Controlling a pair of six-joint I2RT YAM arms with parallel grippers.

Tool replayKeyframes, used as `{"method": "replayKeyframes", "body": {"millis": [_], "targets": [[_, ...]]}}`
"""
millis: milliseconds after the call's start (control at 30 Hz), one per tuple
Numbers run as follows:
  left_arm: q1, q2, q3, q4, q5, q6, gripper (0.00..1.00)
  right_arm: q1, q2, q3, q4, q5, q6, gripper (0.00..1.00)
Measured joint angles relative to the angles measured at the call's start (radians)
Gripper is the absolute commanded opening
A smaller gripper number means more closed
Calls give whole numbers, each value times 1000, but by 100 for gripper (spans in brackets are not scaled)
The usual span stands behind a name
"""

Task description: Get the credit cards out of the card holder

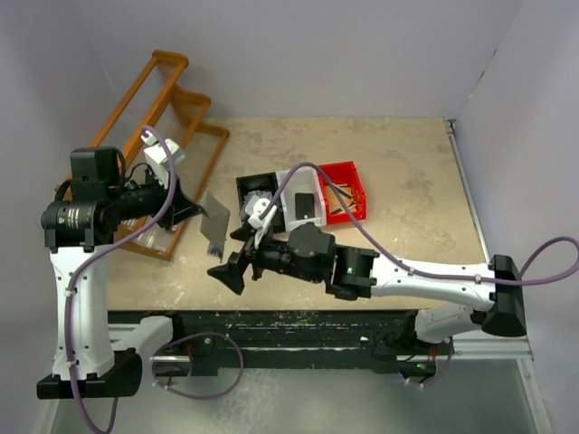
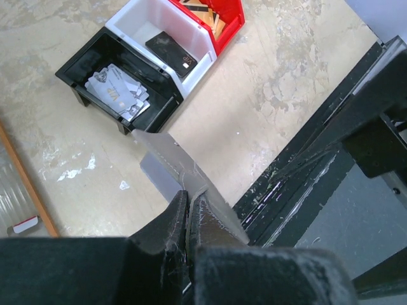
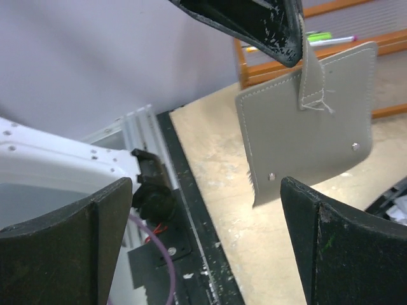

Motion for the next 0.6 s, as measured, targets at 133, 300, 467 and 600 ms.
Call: {"method": "replayKeyframes", "body": {"millis": [133, 300, 467, 600], "targets": [[0, 1, 0, 0, -1, -12, 0, 83, 60, 57, 5, 204, -83, 97], [0, 1, 13, -9, 1, -19, 0, 139, 190, 166, 9, 449, -169, 82], [0, 1, 43, -29, 10, -26, 0, 141, 275, 219, -14, 583, -215, 33], [0, 1, 57, -34, 14, -26, 0, 142, 289, 227, -21, 640, -228, 9]]}}
